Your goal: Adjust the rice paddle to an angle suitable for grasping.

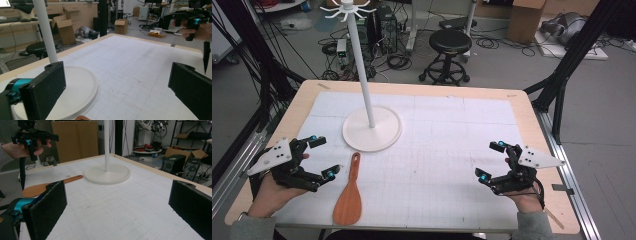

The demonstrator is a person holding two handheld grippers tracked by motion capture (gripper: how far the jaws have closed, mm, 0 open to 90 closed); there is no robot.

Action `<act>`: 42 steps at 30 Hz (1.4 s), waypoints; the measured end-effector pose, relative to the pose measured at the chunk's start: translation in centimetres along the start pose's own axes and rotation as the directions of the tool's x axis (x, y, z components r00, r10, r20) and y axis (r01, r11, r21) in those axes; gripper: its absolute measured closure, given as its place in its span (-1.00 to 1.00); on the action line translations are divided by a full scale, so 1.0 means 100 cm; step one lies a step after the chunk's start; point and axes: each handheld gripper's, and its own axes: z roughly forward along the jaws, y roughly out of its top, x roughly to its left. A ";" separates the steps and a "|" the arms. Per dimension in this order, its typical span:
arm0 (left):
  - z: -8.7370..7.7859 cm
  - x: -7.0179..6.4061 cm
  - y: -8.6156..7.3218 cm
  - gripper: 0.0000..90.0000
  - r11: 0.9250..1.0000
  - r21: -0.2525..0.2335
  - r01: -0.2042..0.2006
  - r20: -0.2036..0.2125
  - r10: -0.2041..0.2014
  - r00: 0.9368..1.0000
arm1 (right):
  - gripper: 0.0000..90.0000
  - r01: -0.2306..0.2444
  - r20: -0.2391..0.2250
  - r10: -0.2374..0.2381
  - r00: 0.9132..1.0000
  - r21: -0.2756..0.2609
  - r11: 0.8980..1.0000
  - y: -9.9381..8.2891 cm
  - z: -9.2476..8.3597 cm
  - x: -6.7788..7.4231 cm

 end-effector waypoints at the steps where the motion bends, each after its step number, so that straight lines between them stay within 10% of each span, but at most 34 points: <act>1: 0.001 0.000 0.000 -0.96 1.000 0.001 0.002 -0.004 -0.002 1.000 | -1.00 -0.004 -0.001 0.004 1.000 0.001 1.000 0.000 0.000 0.000; 11: 0.000 0.000 0.000 -0.96 1.000 -0.012 -0.012 -0.024 0.012 1.000 | -1.00 -0.009 0.003 0.009 1.000 0.014 1.000 -0.002 0.001 -0.001; 27: 0.005 -0.009 -0.008 0.94 0.998 0.067 -0.015 0.008 0.014 1.000 | -1.00 -0.017 0.003 0.017 1.000 0.028 0.999 -0.004 0.002 -0.002; 42: 0.016 0.004 -0.032 0.99 0.977 0.208 0.050 -0.008 -0.050 0.999 | -1.00 -0.011 0.001 0.011 1.000 0.039 0.999 -0.006 0.005 -0.002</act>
